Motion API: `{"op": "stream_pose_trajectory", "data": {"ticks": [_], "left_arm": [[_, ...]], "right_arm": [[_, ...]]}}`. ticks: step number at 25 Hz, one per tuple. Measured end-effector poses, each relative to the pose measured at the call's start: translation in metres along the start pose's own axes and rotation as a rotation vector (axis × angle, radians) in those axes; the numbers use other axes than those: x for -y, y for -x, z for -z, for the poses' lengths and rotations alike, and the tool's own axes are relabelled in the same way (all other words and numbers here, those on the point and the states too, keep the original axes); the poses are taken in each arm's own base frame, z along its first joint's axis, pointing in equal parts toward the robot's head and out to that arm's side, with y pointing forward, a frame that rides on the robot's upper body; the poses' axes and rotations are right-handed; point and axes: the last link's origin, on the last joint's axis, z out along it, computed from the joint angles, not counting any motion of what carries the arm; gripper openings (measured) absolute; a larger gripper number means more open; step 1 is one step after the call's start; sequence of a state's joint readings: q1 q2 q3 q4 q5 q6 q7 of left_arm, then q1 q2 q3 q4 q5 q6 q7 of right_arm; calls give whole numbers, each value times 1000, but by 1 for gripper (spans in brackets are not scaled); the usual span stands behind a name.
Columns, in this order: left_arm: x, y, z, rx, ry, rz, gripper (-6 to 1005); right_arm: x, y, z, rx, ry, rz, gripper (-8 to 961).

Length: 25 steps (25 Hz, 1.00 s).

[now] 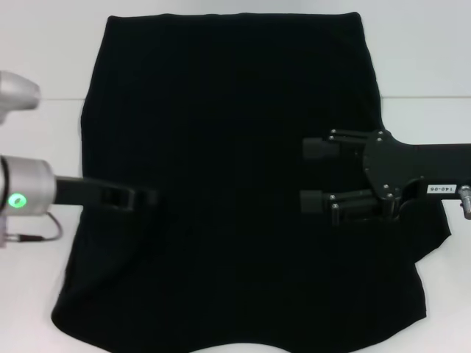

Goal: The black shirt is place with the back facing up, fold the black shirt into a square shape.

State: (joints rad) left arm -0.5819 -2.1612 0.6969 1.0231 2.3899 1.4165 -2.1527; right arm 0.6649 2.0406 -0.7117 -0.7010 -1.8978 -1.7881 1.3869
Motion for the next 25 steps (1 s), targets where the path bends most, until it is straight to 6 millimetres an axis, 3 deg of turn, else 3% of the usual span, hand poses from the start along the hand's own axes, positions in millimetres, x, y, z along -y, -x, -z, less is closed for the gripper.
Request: {"op": "stream_pose_trajectory", "data": {"ticks": [6,13,17,23,25], "left_arm": [[-12,6,-24,-36,146,47,105],[-39,-1,-22,-242,346,-71,117],[-65,13,-24,-409,519,-229,328],[-82,28,-32,-497,584,-402,533],[-88,33,-37,-505,595,-475,686]], "right_arm": [[3,0,7,14,-33,-8,910],[20,1,33,24,-168,-169,909],[37,-2,61,-28,-308,-426,909],[48,-10,90,-108,-455,-655,909],[50,-14,99,-144,-509,-720,908]]}}
